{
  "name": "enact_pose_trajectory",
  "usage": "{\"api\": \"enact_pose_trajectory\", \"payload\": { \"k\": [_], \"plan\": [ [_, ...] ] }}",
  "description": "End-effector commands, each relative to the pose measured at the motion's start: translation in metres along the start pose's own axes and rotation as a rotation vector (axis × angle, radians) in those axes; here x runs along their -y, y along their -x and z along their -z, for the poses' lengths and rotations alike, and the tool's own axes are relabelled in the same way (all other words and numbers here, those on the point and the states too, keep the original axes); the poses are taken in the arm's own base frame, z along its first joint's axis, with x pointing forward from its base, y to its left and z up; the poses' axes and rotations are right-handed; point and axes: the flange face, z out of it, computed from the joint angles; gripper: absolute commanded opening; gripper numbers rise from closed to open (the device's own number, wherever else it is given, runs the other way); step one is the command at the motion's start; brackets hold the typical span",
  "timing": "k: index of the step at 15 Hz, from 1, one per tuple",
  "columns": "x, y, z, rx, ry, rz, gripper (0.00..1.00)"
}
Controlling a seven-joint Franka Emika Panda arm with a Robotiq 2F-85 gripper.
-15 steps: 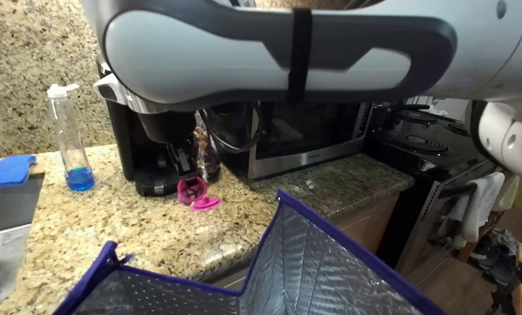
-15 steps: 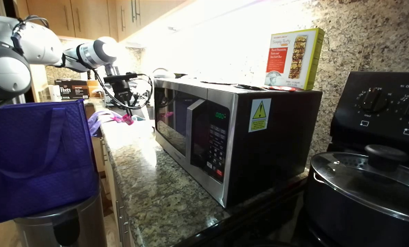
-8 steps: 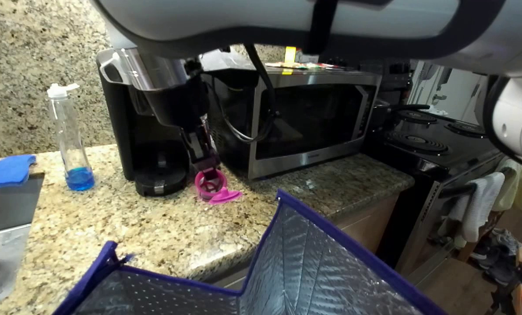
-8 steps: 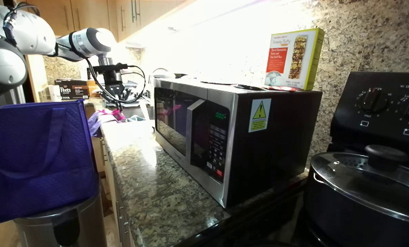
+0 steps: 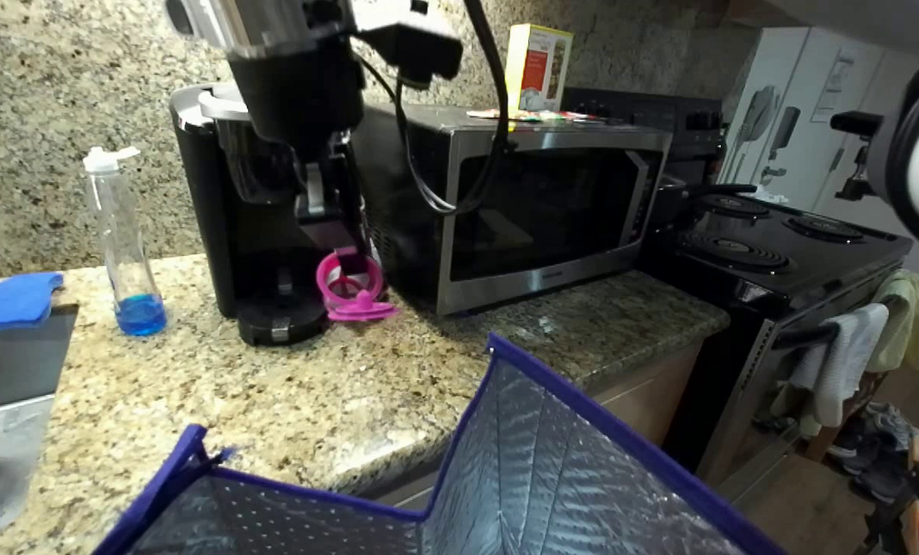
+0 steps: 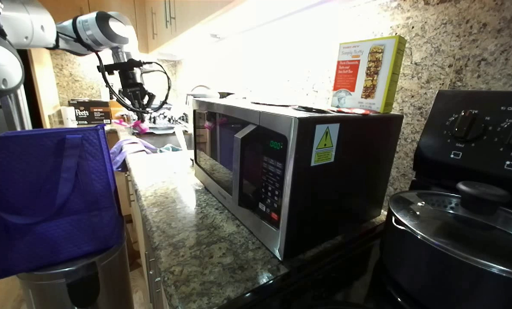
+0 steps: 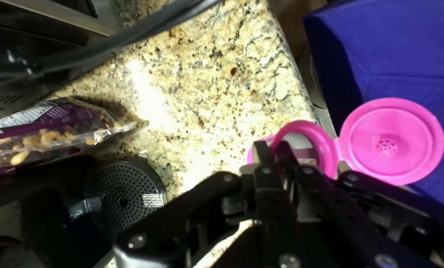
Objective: Pick up the pink coffee capsule from the counter and put it in the blue bag
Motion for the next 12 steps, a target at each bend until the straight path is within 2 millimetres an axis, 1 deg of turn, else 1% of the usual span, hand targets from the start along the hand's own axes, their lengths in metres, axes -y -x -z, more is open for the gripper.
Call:
{"api": "enact_pose_trajectory", "payload": {
  "k": [1, 5, 8, 9, 10, 12],
  "plan": [
    [0.026, 0.022, 0.055, -0.009, -0.026, -0.071, 0.07],
    [0.062, 0.043, 0.101, -0.008, -0.056, -0.129, 0.07],
    [0.09, 0.052, 0.121, -0.009, -0.101, -0.185, 0.07],
    [0.079, 0.043, 0.111, -0.026, -0.06, -0.147, 0.07],
    [0.084, 0.045, 0.115, -0.031, -0.061, -0.149, 0.07],
    [0.084, 0.043, 0.113, -0.027, -0.06, -0.149, 0.07]
  ]
}}
